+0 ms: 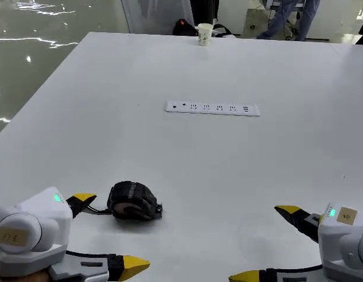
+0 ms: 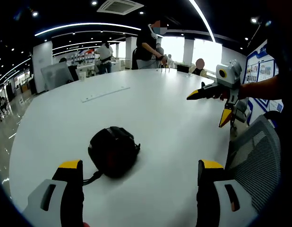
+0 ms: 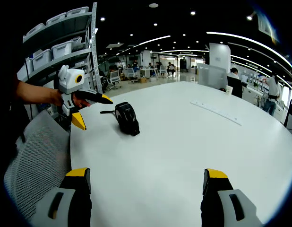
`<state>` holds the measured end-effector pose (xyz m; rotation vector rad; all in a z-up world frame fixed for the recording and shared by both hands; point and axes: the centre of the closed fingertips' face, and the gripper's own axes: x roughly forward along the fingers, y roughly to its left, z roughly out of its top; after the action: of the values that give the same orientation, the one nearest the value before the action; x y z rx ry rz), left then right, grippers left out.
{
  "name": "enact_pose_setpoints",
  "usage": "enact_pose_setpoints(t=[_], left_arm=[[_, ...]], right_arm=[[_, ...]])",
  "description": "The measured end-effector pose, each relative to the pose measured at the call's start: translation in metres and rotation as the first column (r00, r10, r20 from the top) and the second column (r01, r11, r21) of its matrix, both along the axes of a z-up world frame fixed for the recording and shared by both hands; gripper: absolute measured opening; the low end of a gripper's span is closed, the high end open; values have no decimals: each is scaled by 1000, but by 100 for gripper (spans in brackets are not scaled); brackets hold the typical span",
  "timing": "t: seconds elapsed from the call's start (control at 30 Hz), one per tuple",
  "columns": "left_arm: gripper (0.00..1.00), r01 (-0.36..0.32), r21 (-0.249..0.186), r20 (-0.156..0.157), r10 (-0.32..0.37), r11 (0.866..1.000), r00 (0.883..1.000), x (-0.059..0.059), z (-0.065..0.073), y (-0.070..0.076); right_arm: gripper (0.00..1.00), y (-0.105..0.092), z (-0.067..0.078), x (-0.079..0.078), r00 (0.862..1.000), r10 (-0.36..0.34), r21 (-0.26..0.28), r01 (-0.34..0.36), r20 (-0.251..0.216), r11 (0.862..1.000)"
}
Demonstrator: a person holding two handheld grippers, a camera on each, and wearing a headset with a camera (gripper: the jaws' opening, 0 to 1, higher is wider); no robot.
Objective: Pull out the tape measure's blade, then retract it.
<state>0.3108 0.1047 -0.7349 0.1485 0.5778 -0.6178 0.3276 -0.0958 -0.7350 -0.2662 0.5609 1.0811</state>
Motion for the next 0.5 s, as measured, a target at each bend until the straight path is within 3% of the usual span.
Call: enact_pose_setpoints(t=[0.5], left_arm=[[99,45,25,-18,-44,999,999,12,-4,1]], right_arm=[[99,16,-6,12,998,63,-18,-63,2,998]])
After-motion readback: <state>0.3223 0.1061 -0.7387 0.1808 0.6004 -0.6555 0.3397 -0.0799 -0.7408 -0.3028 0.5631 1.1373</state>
